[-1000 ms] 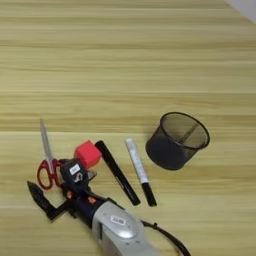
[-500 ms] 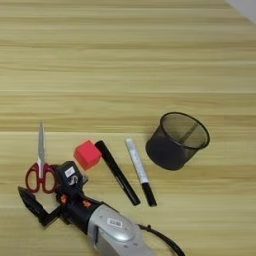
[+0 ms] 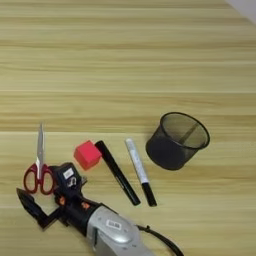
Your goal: Move the objects on the table
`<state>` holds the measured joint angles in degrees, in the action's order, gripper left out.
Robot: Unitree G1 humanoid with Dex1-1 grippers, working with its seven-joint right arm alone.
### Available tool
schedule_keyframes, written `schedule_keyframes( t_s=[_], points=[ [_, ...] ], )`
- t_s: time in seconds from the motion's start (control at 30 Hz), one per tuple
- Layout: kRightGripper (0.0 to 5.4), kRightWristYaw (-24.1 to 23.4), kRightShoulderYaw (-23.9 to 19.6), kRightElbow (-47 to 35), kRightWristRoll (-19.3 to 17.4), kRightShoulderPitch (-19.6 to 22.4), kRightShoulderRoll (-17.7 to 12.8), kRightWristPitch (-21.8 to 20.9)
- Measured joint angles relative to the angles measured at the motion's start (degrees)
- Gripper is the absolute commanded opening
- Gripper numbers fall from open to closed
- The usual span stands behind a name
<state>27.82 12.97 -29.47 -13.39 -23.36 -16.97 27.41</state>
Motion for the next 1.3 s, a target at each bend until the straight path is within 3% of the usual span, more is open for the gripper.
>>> schedule_keyframes(
  t_s=[0.67,1.0,1.3],
  points=[
    [5.37,0.2,-6.8,-8.1,-1.4,-0.6,-2.3,-0.6],
    [5.37,0.2,-13.8,-10.7,-2.5,-1.0,-3.4,-0.6],
    [5.37,0.3,-17.5,-10.1,-1.7,-1.7,-4.4,-1.7]
  ],
)
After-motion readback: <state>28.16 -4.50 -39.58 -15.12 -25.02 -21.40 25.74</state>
